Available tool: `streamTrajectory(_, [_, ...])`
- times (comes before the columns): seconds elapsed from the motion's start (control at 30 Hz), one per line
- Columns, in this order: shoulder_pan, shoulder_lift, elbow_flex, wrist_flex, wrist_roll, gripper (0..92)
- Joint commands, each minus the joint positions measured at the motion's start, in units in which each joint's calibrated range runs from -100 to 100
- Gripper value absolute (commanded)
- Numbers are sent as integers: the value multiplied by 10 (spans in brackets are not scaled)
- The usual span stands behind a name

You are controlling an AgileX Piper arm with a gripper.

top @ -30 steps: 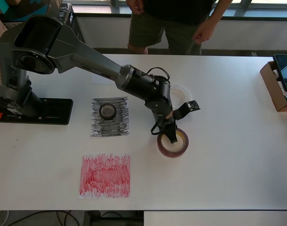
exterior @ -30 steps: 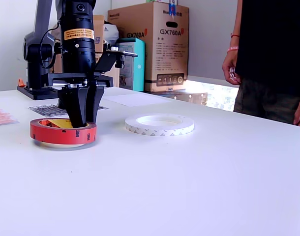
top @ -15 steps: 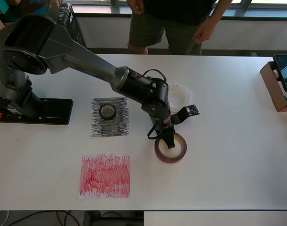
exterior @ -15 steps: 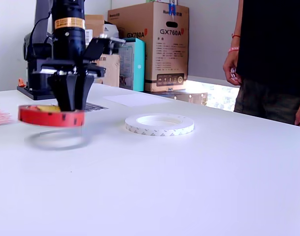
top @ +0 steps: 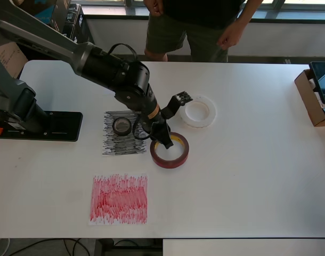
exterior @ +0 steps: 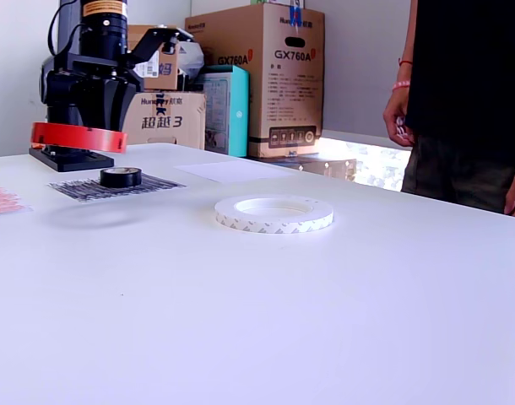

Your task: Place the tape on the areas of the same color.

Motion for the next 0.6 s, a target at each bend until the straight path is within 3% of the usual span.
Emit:
streamTrajectory(0.0, [-37, -73, 160, 0, -55, 0])
streamTrajectory(0.33, [-135, -72, 176, 0, -129, 0])
streamTrajectory(0.57, [-151, -70, 175, 0, -131, 0])
